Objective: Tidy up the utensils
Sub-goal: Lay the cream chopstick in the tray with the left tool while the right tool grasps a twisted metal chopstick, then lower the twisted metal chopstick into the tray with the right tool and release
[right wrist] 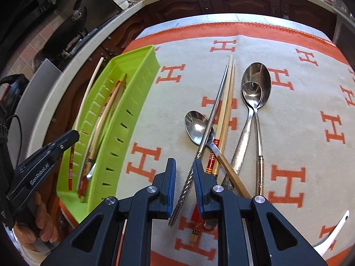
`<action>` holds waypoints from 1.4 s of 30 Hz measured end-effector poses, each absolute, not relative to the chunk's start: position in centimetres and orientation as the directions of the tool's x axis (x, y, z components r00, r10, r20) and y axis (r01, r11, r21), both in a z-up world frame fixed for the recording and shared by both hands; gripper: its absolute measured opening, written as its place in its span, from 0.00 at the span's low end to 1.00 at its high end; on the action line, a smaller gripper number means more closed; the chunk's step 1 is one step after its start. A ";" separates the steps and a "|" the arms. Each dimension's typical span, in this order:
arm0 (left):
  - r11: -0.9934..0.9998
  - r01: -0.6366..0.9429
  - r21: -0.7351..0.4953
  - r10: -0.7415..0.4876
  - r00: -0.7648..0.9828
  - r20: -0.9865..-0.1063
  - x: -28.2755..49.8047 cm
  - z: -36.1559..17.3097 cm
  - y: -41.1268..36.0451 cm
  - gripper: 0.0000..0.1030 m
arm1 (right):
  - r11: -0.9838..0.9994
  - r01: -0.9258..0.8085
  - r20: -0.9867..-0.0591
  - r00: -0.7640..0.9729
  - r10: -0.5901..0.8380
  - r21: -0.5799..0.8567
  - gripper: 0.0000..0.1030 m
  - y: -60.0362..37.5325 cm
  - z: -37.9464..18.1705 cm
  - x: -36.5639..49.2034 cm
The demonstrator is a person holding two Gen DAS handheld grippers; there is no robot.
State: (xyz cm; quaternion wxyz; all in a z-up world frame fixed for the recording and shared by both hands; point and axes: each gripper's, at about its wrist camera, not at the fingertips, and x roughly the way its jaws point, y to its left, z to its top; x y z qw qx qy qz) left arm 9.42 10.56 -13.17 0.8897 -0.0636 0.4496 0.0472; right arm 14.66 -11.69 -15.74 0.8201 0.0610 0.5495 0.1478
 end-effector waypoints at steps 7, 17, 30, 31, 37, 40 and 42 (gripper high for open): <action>0.990 -0.114 -0.086 -0.005 0.575 -0.818 10.3 -14.6 11.3 0.03 | 0.973 -0.152 -0.912 0.346 0.219 0.176 0.16 -10.4 -16.8 14.7; 0.984 -0.088 -0.156 -0.075 0.585 -0.808 9.7 -14.7 11.8 0.03 | 0.990 -0.132 -0.909 0.406 0.091 0.041 0.06 -8.9 -17.0 14.3; 0.977 -0.110 -0.184 -0.081 0.602 -0.794 7.9 -13.4 13.4 0.04 | 0.961 -0.041 -0.859 0.439 0.262 0.272 0.05 -11.0 -13.8 13.7; 0.976 -0.113 -0.184 -0.080 0.603 -0.794 7.8 -13.3 13.5 0.06 | 0.953 -0.045 -0.849 0.443 0.287 0.299 0.05 -10.9 -13.2 13.7; 0.974 -0.116 -0.196 -0.084 0.616 -0.783 7.2 -12.1 14.4 0.18 | 0.907 -0.117 -0.804 0.427 0.414 0.404 0.05 -8.3 -9.6 13.3; 0.974 -0.130 -0.188 -0.064 0.638 -0.768 6.6 -11.4 14.8 0.34 | 0.885 -0.141 -0.792 0.399 0.461 0.444 0.05 -6.4 -8.7 13.4; 0.973 -0.137 -0.187 -0.056 0.646 -0.761 6.4 -11.0 15.2 0.35 | 0.877 -0.147 -0.793 0.379 0.477 0.457 0.05 -5.0 -8.5 13.5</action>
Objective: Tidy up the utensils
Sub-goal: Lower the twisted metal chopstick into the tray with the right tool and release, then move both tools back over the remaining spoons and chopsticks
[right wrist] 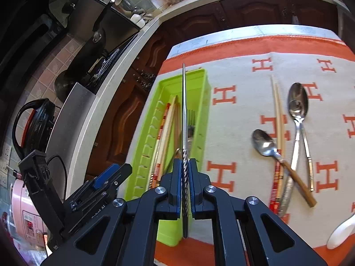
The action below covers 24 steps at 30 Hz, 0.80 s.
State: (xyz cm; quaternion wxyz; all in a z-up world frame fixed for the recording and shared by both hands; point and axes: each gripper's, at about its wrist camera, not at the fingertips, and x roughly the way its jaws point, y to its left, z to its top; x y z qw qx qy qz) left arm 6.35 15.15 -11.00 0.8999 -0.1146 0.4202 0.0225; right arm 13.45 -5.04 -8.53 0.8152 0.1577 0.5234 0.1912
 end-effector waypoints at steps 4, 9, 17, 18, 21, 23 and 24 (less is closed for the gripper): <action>0.971 -0.150 -0.184 -0.043 0.649 -0.760 6.3 -10.6 15.8 0.35 | 0.871 -0.142 -0.806 0.333 0.490 0.471 0.06 -2.8 -9.1 14.2; 0.970 -0.163 -0.181 -0.035 0.641 -0.766 6.4 -10.8 16.2 0.35 | 0.855 -0.147 -0.817 0.253 0.518 0.497 0.25 -1.1 -10.9 15.1; 0.971 -0.158 -0.178 -0.040 0.627 -0.778 6.8 -11.3 15.7 0.35 | 0.867 -0.198 -0.816 0.294 0.497 0.457 0.31 -1.3 -10.8 14.5; 0.972 -0.154 -0.177 -0.042 0.627 -0.778 6.9 -11.3 15.4 0.35 | 0.872 -0.202 -0.818 0.304 0.489 0.446 0.31 -1.5 -10.8 14.4; 0.975 -0.137 -0.173 -0.051 0.624 -0.780 6.9 -11.3 14.6 0.35 | 0.888 -0.211 -0.829 0.322 0.458 0.409 0.31 -2.1 -10.9 14.0; 0.978 -0.125 -0.169 -0.056 0.620 -0.783 6.9 -11.2 14.0 0.35 | 0.894 -0.216 -0.831 0.333 0.445 0.392 0.31 -2.5 -10.9 13.7; 0.979 -0.117 -0.166 -0.059 0.618 -0.784 6.9 -11.2 13.6 0.35 | 0.895 -0.217 -0.830 0.338 0.443 0.389 0.31 -2.8 -10.9 13.5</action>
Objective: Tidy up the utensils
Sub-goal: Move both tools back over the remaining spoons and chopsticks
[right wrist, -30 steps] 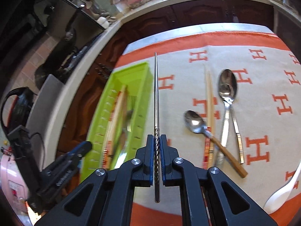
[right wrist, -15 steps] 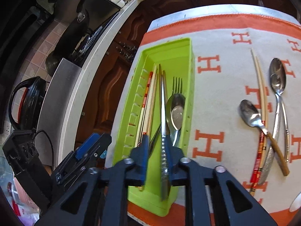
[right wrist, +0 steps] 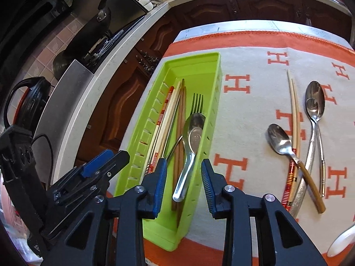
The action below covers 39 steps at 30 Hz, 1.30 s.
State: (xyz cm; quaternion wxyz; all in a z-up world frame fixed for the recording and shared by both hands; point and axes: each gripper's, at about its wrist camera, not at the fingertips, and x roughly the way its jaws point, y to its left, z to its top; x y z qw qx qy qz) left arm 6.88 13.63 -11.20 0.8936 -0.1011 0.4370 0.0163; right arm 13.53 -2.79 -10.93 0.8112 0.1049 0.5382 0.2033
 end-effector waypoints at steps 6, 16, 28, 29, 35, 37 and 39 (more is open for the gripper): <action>0.985 -0.076 -0.152 -0.075 0.609 -0.790 6.7 -11.0 11.5 0.35 | 0.903 -0.207 -0.820 0.380 0.428 0.376 0.31 -4.7 -10.6 12.7; 0.989 0.017 -0.149 -0.131 0.584 -0.801 6.9 -10.5 6.8 0.35 | 0.911 -0.137 -0.795 0.449 0.407 0.389 0.31 -11.2 -9.9 12.0; 0.977 0.094 -0.193 -0.214 0.507 -0.835 9.3 -10.8 -0.1 0.35 | 0.909 -0.064 -0.751 0.540 0.379 0.413 0.31 -19.7 -8.7 12.5; 0.976 0.094 -0.198 -0.219 0.497 -0.840 9.6 -11.0 -0.8 0.35 | 0.908 -0.057 -0.750 0.543 0.376 0.415 0.31 -20.2 -8.7 12.6; 0.965 0.048 -0.259 -0.252 0.455 -0.854 12.2 -13.1 -3.0 0.35 | 0.900 -0.017 -0.754 0.540 0.374 0.435 0.31 -23.6 -10.2 13.4; 0.961 0.005 -0.277 -0.249 0.455 -0.855 13.2 -13.9 -3.1 0.35 | 0.898 -0.011 -0.755 0.537 0.376 0.440 0.31 -24.5 -10.8 13.8; 0.957 -0.043 -0.286 -0.234 0.464 -0.854 14.0 -14.6 -2.9 0.35 | 0.897 -0.004 -0.755 0.538 0.375 0.442 0.31 -25.3 -11.3 14.0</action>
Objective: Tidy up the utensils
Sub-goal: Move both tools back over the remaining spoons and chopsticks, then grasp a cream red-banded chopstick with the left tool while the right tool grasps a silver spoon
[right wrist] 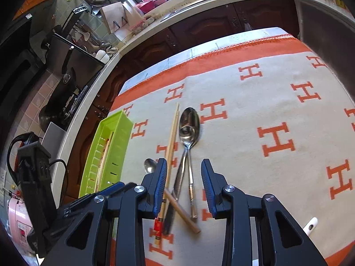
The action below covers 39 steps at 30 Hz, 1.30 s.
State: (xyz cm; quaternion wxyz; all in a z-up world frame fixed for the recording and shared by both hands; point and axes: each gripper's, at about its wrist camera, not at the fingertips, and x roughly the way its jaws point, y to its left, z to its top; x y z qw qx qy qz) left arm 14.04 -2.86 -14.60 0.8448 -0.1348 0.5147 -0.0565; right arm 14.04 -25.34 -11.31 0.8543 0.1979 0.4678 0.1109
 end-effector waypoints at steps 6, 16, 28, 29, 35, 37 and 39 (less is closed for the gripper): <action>0.948 -0.126 -0.292 -0.199 0.481 -0.854 15.9 -16.1 -2.4 0.35 | 0.892 -0.005 -0.757 0.527 0.387 0.453 0.31 -26.7 -12.7 14.7; 0.974 -0.100 -0.205 -0.126 0.513 -0.849 17.4 -17.3 -4.5 0.35 | 0.885 -0.016 -0.759 0.508 0.408 0.465 0.31 -27.3 -14.4 15.4; 0.988 -0.033 -0.153 -0.104 0.594 -0.798 16.2 -17.8 -5.9 0.35 | 0.877 -0.016 -0.759 0.495 0.424 0.479 0.31 -27.2 -15.4 15.9; 0.987 -0.021 -0.162 -0.118 0.596 -0.794 16.1 -17.8 -6.0 0.33 | 0.877 -0.017 -0.758 0.495 0.424 0.479 0.31 -27.2 -15.5 16.0; 0.977 0.008 -0.211 -0.171 0.616 -0.769 15.7 -18.2 -5.9 0.11 | 0.878 -0.016 -0.759 0.496 0.422 0.478 0.31 -27.0 -15.5 15.9; 0.968 0.001 -0.251 -0.197 0.619 -0.760 15.5 -18.2 -5.3 0.07 | 0.880 -0.018 -0.760 0.497 0.419 0.474 0.31 -27.0 -15.4 15.9; 0.955 -0.009 -0.297 -0.228 0.620 -0.751 15.5 -18.4 -4.6 0.06 | 0.883 -0.021 -0.762 0.496 0.417 0.469 0.31 -26.9 -15.4 15.8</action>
